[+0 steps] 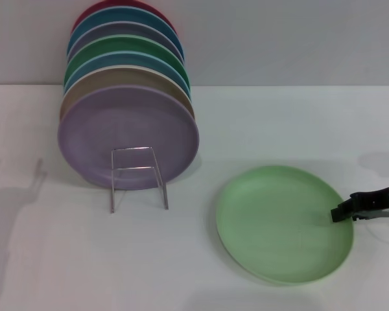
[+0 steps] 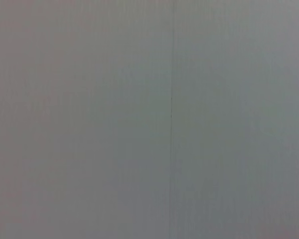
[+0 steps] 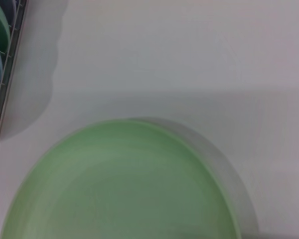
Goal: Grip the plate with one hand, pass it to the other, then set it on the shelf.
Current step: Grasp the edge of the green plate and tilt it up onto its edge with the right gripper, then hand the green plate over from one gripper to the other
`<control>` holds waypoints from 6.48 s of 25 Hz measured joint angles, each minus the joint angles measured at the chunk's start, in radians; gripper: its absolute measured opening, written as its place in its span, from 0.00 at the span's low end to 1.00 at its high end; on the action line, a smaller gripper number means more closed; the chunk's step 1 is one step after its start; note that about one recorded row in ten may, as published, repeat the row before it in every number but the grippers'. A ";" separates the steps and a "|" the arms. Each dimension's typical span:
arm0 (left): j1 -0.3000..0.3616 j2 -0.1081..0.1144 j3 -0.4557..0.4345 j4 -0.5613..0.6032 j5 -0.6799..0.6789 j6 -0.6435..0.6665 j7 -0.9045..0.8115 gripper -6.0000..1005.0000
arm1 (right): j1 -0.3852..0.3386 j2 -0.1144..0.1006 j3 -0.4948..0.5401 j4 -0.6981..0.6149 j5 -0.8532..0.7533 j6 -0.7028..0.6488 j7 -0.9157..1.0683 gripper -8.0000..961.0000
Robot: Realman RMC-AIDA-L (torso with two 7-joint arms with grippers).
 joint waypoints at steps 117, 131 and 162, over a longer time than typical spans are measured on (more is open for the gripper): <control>0.023 -0.006 0.015 -0.070 0.011 0.084 -0.002 0.78 | -0.168 0.040 -1.010 -0.004 0.443 -1.984 -0.732 0.02; 0.029 -0.006 0.030 -0.077 0.011 0.087 -0.006 0.78 | -0.115 0.038 -1.054 -0.350 0.136 -2.316 0.088 0.02; 0.021 -0.009 0.480 -0.093 0.012 0.079 -0.055 0.78 | -0.412 0.054 -1.565 -0.430 0.103 -2.861 0.164 0.02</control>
